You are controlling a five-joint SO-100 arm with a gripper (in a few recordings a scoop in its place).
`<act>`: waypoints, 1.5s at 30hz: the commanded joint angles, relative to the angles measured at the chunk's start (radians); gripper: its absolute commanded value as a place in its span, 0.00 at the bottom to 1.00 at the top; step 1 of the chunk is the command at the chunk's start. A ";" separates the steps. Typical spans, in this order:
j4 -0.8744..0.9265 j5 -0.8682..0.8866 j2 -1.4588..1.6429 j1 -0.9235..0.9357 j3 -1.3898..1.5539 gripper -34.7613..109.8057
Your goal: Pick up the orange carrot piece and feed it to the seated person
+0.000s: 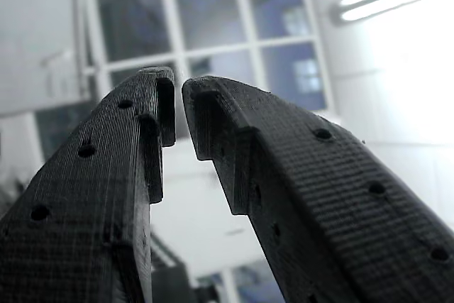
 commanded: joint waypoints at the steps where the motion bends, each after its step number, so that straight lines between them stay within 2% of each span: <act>1: -0.003 0.000 0.235 0.026 0.118 0.22; 5: -0.005 0.078 0.376 0.037 0.342 0.22; 16: -0.006 0.479 0.871 0.048 1.028 0.22; 29: 0.000 0.646 1.364 -0.021 1.752 0.22; 45: 0.006 0.971 2.164 -0.120 2.594 0.22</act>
